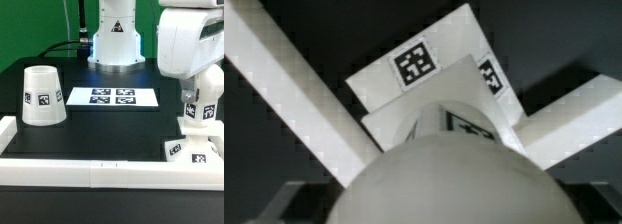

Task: Assemble lamp

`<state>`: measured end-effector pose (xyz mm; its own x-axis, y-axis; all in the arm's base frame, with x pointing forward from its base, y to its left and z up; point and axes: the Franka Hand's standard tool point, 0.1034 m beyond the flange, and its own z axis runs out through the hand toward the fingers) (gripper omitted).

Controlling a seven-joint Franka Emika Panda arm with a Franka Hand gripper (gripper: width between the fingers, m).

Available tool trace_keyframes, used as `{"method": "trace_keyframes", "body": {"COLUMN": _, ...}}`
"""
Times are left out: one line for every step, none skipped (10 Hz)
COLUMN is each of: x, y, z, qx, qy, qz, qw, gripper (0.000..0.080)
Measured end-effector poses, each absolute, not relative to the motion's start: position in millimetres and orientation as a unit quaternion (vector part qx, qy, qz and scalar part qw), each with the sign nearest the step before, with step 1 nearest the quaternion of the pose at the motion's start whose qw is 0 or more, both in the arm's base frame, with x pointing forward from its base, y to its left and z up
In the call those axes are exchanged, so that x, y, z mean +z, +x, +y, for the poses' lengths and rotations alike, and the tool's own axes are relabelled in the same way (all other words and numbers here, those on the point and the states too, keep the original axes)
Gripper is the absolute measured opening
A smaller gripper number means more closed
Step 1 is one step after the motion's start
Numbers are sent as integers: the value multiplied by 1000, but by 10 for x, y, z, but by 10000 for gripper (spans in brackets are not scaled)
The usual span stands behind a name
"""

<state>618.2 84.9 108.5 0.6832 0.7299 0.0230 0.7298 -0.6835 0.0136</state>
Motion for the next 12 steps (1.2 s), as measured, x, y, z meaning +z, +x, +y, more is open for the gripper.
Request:
{"method": "trace_keyframes", "body": {"x": 1084, "y": 6181, "z": 849, "qx": 13, "qy": 929, "qz": 369, "qw": 1, "gripper": 574}}
{"method": "trace_keyframes", "body": {"x": 1082, "y": 6178, "z": 854, "qx": 14, "qy": 943, "qz": 332, "qw": -2, "gripper": 574}}
{"method": "trace_keyframes", "body": {"x": 1080, "y": 6169, "z": 862, "qx": 15, "qy": 962, "qz": 272, "qw": -7, "gripper": 574}}
{"method": "trace_keyframes", "body": {"x": 1080, "y": 6171, "z": 865, "qx": 15, "qy": 972, "qz": 233, "qw": -9, "gripper": 574}}
{"method": "trace_keyframes", "body": {"x": 1080, "y": 6182, "z": 867, "qx": 19, "qy": 985, "qz": 169, "qw": -14, "gripper": 574}}
{"method": "trace_keyframes", "body": {"x": 1081, "y": 6184, "z": 869, "qx": 19, "qy": 992, "qz": 122, "qw": -15, "gripper": 574}}
{"method": "trace_keyframes", "body": {"x": 1082, "y": 6184, "z": 869, "qx": 18, "qy": 998, "qz": 59, "qw": -16, "gripper": 574}}
{"method": "trace_keyframes", "body": {"x": 1084, "y": 6186, "z": 868, "qx": 16, "qy": 999, "qz": 22, "qw": -16, "gripper": 574}}
{"method": "trace_keyframes", "body": {"x": 1084, "y": 6186, "z": 864, "qx": 15, "qy": 999, "qz": -41, "qw": -19, "gripper": 574}}
{"method": "trace_keyframes", "body": {"x": 1085, "y": 6190, "z": 851, "qx": 13, "qy": 993, "qz": -115, "qw": -25, "gripper": 574}}
{"method": "trace_keyframes", "body": {"x": 1080, "y": 6188, "z": 859, "qx": 9, "qy": 981, "qz": -190, "qw": -31, "gripper": 574}}
{"method": "trace_keyframes", "body": {"x": 1083, "y": 6192, "z": 850, "qx": 8, "qy": 978, "qz": -207, "qw": -35, "gripper": 574}}
